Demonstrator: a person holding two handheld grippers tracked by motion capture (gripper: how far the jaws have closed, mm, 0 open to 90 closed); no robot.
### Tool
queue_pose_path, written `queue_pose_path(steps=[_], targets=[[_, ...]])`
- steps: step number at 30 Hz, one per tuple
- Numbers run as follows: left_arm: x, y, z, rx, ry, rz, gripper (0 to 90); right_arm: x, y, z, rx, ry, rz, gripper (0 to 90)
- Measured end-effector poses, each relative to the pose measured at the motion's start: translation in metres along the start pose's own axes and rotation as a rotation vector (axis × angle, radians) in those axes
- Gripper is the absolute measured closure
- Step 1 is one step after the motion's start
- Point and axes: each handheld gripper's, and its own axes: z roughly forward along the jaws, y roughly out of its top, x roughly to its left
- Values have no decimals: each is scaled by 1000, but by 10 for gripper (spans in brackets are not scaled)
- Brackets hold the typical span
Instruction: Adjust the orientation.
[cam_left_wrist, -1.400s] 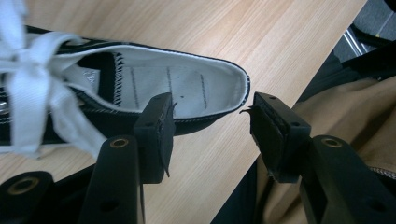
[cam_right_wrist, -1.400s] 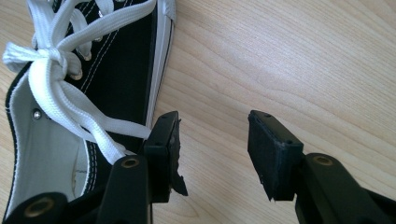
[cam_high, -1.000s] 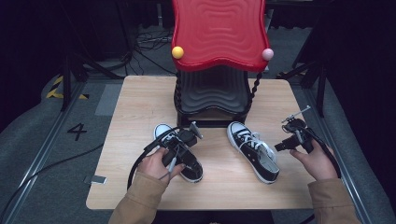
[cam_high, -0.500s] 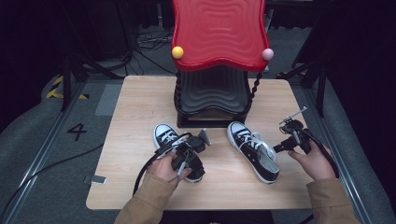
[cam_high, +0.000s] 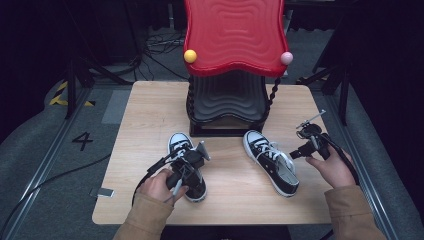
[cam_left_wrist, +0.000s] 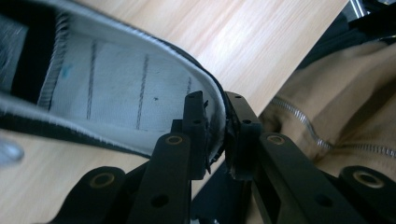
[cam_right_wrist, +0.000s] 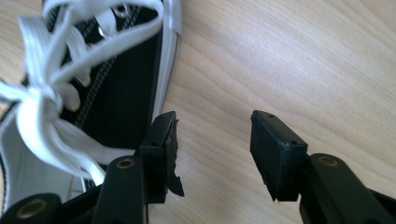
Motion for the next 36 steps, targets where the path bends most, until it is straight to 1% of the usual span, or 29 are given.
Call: queue_pose_path(steps=[3, 5, 7, 8, 9, 11, 12, 13, 15, 17, 18, 20, 21, 22, 23, 24, 25, 26, 28, 33, 34, 35, 36], targets=[[3, -13, -7, -6, 13, -34, 791, 0, 6, 1, -5, 7, 1, 512], [9, -22, -11, -23, -1, -65, 786, 1, 10, 2, -2, 10, -2, 511], [16, -31, -13, -26, -17, -104, 783, 0, 12, 3, -1, 16, -5, 511], [20, -36, -15, -23, -13, -122, 786, 0, 13, 4, 1, 17, -4, 510], [23, -41, -17, -24, -1, -146, 785, 0, 15, 5, 2, 20, -5, 510], [30, -50, -21, -27, 7, -193, 785, 1, 18, 7, 3, 22, -7, 509], [30, -50, -21, -27, 7, -193, 785, 1, 18, 7, 3, 22, -7, 509], [34, -55, -21, -23, 12, -217, 785, 1, 19, 8, 3, 25, -10, 510], [40, -61, -19, -11, 28, -252, 786, 3, 21, 8, 1, 23, -19, 514], [43, -64, -16, 4, 36, -275, 789, 5, 23, 7, -10, 18, -27, 516], [44, -64, -16, 1, 29, -283, 796, 6, 23, 6, -15, 18, -31, 517], [42, -64, -17, -9, 36, -284, 785, 7, 23, 4, -23, 17, -35, 517], [41, -62, -19, -49, 35, -274, 726, 7, 23, 4, -25, 15, -35, 517], [40, -61, -19, -82, 12, -270, 621, 7, 23, 4, -24, 15, -34, 516], [40, -59, -18, -95, -12, -257, 581, 7, 23, 4, -22, 13, -31, 516], [39, -57, -16, -88, -19, -242, 571, 7, 22, 4, -22, 14, -31, 515], [40, -54, -13, -74, -13, -238, 564, 7, 22, 4, -21, 15, -31, 515], [40, -54, -13, -74, -13, -238, 557, 7, 22, 4, -21, 15, -31, 515], [44, -50, -4, -63, 21, -268, 561, 7, 21, 5, -17, 14, -32, 515], [54, -46, 8, -68, 29, -309, 572, 7, 20, 6, -14, 15, -32, 513], [56, -45, 10, -69, 33, -316, 573, 7, 20, 7, -13, 13, -33, 513], [56, -43, 12, -69, 35, -313, 578, 7, 20, 7, -12, 13, -33, 512], [56, -42, 14, -73, 46, -306, 588, 7, 20, 7, -12, 14, -30, 511]])
